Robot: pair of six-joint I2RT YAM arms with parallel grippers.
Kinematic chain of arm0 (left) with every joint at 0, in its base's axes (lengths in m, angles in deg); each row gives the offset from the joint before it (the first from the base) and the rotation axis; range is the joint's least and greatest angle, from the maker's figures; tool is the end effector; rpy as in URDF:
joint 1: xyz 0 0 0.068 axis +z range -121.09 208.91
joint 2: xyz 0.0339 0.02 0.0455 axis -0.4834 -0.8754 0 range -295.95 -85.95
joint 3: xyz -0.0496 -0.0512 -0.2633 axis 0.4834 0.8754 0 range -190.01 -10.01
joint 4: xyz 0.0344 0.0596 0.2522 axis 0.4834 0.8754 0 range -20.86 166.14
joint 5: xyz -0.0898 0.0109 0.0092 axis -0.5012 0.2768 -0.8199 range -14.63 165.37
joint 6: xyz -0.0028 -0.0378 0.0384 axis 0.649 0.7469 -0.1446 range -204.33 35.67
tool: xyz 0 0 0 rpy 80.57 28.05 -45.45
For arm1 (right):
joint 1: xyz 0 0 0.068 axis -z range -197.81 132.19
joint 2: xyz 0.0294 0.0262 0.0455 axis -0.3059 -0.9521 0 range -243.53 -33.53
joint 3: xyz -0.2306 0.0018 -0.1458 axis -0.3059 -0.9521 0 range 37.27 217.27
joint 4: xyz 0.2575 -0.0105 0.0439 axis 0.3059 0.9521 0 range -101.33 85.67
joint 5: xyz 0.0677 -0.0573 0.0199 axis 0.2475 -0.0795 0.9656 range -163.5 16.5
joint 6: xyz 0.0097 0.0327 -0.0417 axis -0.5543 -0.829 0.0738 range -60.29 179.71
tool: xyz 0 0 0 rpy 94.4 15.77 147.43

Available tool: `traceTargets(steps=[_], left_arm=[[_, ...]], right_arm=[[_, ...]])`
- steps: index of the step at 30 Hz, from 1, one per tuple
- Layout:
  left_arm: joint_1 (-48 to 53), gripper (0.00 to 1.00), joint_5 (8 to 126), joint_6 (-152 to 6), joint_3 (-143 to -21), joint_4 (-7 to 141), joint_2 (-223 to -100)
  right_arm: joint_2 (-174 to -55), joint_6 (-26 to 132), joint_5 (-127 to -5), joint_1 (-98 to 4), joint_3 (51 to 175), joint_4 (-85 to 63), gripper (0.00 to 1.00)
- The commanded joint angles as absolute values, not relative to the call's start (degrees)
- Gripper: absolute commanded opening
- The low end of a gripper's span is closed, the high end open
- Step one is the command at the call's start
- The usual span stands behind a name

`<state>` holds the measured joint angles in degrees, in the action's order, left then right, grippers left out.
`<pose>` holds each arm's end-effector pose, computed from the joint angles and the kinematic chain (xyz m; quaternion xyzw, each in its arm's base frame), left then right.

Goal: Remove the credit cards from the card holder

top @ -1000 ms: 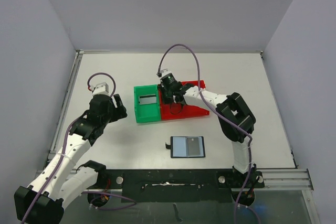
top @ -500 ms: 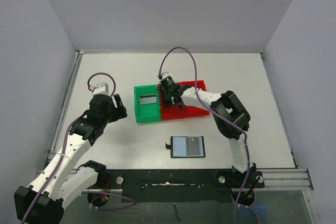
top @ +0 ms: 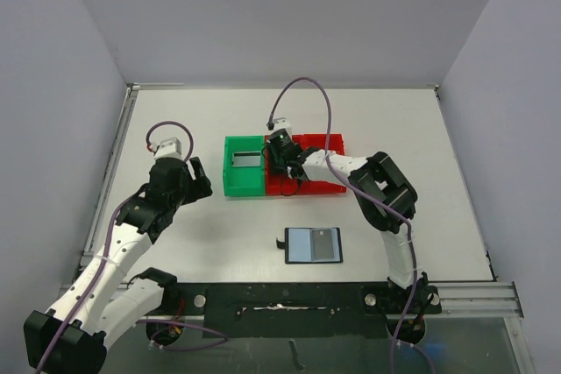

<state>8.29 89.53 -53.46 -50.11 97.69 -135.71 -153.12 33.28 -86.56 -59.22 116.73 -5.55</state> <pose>0.1775 -0.0574 0.2659 -0.1334 0.8844 -0.0883 0.4384 0.3443 0.2930 0.1531 -0.0777 0.9186 0.1207 0.3683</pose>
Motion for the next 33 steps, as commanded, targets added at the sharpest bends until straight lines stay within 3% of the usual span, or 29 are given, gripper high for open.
traceTargets(steps=[1, 11, 17, 21, 24, 26, 33], left_arm=[[8.3, 0.72, 89.7, -54.1, -50.5, 96.6, -135.8], [8.2, 0.72, 87.9, -54.4, -50.3, 96.0, -135.8], [8.1, 0.72, 82.8, -55.8, -49.7, 93.8, -134.7], [8.0, 0.72, 76.8, -54.4, -48.7, 91.5, -134.1], [7.2, 0.72, 69.4, -49.5, -46.2, 86.3, -134.6], [4.0, 0.72, 67.2, -46.1, -45.1, 82.5, -135.9], [-17.2, 0.72, 78.2, -39.3, -46.6, 79.6, -143.9]], right_arm=[[-151.4, 33.0, -87.2, -59.9, 116.0, -5.7, 0.26], [-136.7, 38.2, -78.9, -59.2, 114.7, -1.3, 0.34], [-122.2, 35.9, -88.7, -59.2, 103.8, -1.3, 0.36], [-107.1, 30.6, -94.8, -57.0, 92.3, -0.8, 0.58], [-97.8, 26.9, -86.7, -51.5, 83.1, -3.2, 0.76], [-92.7, 20.0, -84.3, -47.9, 77.3, -2.7, 0.99], [-82.7, 19.3, -71.7, -45.1, 68.4, 0.8, 0.98]])
